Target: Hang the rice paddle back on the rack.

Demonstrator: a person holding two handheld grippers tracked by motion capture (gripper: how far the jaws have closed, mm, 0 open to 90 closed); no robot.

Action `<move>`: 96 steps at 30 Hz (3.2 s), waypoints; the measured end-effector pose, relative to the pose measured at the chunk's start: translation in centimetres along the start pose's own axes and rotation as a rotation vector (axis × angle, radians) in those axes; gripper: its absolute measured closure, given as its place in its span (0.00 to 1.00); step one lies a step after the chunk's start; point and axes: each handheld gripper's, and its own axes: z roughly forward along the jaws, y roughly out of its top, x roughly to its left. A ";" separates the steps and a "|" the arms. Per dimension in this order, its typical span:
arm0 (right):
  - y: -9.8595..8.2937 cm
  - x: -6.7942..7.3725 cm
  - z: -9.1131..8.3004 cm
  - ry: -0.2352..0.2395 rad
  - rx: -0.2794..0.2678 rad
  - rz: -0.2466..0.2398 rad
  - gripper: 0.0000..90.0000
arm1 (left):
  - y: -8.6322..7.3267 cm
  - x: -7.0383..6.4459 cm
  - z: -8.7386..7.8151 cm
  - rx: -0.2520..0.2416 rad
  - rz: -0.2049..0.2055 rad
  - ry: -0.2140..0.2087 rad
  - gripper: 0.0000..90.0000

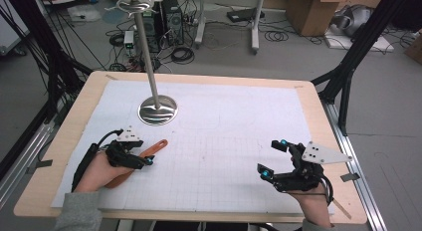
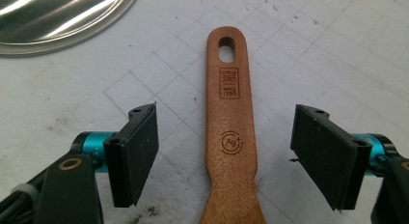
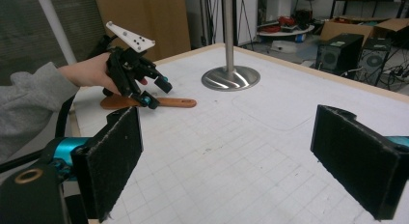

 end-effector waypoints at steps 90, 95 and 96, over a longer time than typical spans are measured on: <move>0.9 0.6 1.7 0.007 -0.003 -0.049 0.11 | 4.1 -3.9 -9.4 -0.301 0.042 0.074 0.72; 0.9 0.6 1.7 0.007 0.002 -0.039 0.11 | 4.0 -3.8 -9.6 -0.317 0.022 0.082 0.72; 0.9 0.6 1.7 0.006 0.004 -0.037 0.11 | 4.0 -3.7 -9.6 -0.317 0.022 0.082 0.72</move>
